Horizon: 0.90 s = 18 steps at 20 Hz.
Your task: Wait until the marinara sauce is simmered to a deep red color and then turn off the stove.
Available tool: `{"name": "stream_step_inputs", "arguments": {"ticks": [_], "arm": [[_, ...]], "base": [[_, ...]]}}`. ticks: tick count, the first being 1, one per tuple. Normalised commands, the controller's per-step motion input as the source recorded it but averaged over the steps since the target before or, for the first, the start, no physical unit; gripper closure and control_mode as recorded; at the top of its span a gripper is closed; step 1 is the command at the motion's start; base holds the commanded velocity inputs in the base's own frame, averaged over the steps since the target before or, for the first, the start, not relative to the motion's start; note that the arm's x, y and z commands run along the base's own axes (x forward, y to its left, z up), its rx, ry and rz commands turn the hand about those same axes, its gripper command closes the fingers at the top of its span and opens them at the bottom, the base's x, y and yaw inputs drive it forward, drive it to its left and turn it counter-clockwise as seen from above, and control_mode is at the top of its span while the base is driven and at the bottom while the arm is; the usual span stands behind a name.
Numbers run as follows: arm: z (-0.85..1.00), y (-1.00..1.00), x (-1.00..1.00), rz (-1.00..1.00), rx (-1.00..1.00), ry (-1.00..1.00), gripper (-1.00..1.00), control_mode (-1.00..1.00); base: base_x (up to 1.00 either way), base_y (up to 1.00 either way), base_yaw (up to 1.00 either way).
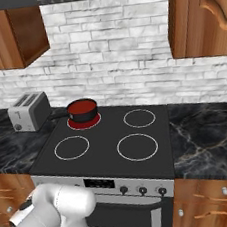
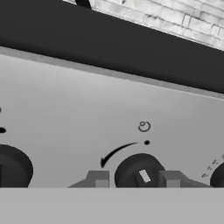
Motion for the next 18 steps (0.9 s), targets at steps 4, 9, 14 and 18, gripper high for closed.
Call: {"name": "stream_step_inputs", "arguments": {"ticks": [4, 9, 14, 18], "arm": [[-0.34, -0.53, 0.24, -0.27, 0.42, 0.18, 1.00, -1.00], [-0.63, -0.85, 0.13, -0.50, 0.56, 0.22, 1.00, -1.00], [-0.85, -0.92, 0.00, -0.63, 0.56, 0.17, 1.00, -1.00], [-0.91, -0.76, 0.00, -0.69, 0.56, 0.14, 1.00, -1.00]], "base": [[0.00, 0.00, 0.00], [0.00, 0.00, 0.00], [0.00, 0.00, 0.00], [0.00, 0.00, 0.00]]}}
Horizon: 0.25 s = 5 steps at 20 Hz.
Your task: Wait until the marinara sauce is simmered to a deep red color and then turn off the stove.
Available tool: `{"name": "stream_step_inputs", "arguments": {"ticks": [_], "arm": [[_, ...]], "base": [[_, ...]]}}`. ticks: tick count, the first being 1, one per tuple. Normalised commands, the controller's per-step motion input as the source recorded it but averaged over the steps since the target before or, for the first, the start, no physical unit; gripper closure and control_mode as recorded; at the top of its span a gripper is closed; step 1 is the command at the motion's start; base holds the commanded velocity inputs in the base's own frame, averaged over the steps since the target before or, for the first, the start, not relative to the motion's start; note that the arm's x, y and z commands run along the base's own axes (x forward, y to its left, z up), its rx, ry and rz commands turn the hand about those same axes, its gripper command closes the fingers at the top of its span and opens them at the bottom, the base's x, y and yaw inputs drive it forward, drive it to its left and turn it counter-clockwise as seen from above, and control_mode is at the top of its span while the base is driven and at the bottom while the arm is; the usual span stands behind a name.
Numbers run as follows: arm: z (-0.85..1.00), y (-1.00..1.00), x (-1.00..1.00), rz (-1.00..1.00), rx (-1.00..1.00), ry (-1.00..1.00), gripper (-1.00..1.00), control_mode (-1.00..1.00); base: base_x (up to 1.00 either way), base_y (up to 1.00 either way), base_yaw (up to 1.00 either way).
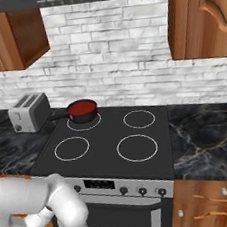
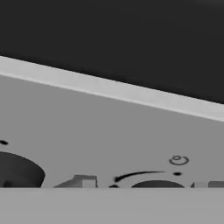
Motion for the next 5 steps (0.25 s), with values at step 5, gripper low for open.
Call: {"name": "stream_step_inputs", "arguments": {"ticks": [5], "arm": [[-0.76, -0.80, -0.05, -0.60, 0.67, 0.13, 1.00, -1.00]], "base": [[0.00, 0.00, 0.00]]}}
